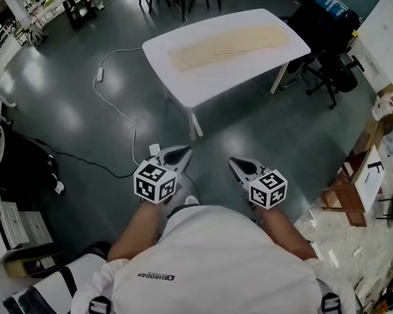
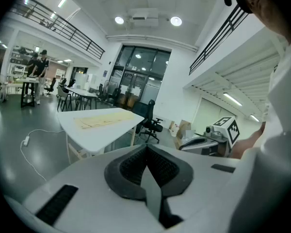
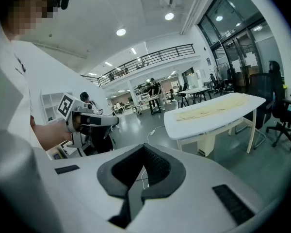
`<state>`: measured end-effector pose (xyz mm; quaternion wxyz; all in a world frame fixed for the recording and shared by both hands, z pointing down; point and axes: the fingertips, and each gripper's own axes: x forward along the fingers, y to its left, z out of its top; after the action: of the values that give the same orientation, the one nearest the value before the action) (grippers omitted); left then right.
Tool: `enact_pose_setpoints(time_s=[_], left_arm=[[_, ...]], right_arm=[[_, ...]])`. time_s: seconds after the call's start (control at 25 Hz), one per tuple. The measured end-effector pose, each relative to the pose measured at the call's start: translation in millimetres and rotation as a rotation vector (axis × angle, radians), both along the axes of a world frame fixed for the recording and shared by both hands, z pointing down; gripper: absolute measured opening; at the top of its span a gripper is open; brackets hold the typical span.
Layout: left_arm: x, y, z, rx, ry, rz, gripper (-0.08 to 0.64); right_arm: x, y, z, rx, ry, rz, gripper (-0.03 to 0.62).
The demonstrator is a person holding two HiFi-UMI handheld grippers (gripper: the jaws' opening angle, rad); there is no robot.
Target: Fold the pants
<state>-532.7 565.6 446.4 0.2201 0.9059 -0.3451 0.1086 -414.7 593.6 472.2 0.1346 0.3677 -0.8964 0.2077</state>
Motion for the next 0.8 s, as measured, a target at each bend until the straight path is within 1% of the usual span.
enact_pose_setpoints(time_s=[0.2, 0.28, 0.4, 0.56, 0.68, 0.8], left_arm=[[11.9, 22.7, 1.6, -0.029, -0.009, -0.019, 0.028], [20.3, 30.7, 1.6, -0.029, -0.018, -0.024, 0.028], [30.6, 39.3, 3.8, -0.039, -0.01, -0.047, 0.028], [50.7, 52.8, 6.6, -0.046, -0.018, -0.047, 0.028], [61.4, 60.1, 5.4, -0.046, -0.019, -0.054, 0.028], [62.5, 66.3, 4.9, -0.041, -0.025, -0.069, 0.028]], right_arm=[[1.4, 23.4, -7.5, 0.004, 0.0, -0.05, 0.015], [8.5, 31.5, -6.3, -0.002, -0.003, -0.061, 0.017], [21.3, 41.2, -3.2, -0.011, 0.001, -0.074, 0.015], [36.5, 50.2, 6.2, -0.033, 0.023, -0.082, 0.017], [38.5, 56.8, 7.6, -0.019, 0.044, -0.103, 0.017], [38.2, 60.6, 2.8, -0.004, 0.03, -0.117, 0.017]])
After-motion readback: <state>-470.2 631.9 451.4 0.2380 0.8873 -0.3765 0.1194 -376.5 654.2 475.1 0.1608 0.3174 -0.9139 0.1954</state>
